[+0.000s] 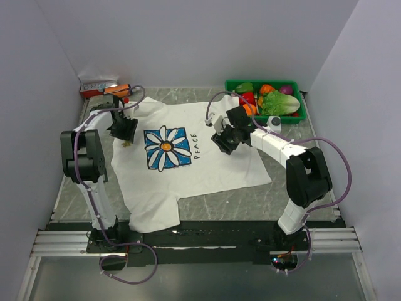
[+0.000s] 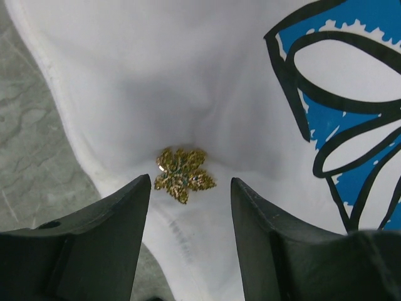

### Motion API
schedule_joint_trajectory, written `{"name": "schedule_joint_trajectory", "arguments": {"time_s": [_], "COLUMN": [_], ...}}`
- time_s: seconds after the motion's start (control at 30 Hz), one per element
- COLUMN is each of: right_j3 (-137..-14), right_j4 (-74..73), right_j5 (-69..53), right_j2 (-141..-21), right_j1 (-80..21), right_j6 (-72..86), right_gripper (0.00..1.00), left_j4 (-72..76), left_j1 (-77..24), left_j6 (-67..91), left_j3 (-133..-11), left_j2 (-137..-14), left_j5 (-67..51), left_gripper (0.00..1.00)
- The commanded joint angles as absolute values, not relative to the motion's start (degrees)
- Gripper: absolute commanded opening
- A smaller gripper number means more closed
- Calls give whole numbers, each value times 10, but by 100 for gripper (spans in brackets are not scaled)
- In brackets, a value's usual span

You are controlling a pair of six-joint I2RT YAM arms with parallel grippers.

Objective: Remove the brooch from the garment

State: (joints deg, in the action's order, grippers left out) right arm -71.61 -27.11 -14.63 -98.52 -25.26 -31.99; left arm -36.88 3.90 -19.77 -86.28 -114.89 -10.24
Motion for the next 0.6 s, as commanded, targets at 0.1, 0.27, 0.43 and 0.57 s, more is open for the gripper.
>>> {"name": "schedule_joint_trajectory", "arguments": {"time_s": [0.1,0.27,0.43,0.57], "right_j3": [-730,-739,-747,-752], "right_j4": [-272,-273,-275,-275], "right_j5": [-151,-152,-153,-156], "right_j2": [-974,-982,-991,-996], "right_j1": [-254,-256,-257,-258], "right_j6": [-319,-316,-314,-312], "right_gripper": [53,53,53,53], "left_j4": [-360,-369,-367,-364], "left_j1": [25,25,26,26], "left_j6": [-172,-174,-185,-185], "left_j3": [-895,-896,-875,-867], "left_j2": [-1174,-1176,-1162,-1151], "left_j5": [-60,-35,-5,13], "left_gripper": [58,56,55,55]}}
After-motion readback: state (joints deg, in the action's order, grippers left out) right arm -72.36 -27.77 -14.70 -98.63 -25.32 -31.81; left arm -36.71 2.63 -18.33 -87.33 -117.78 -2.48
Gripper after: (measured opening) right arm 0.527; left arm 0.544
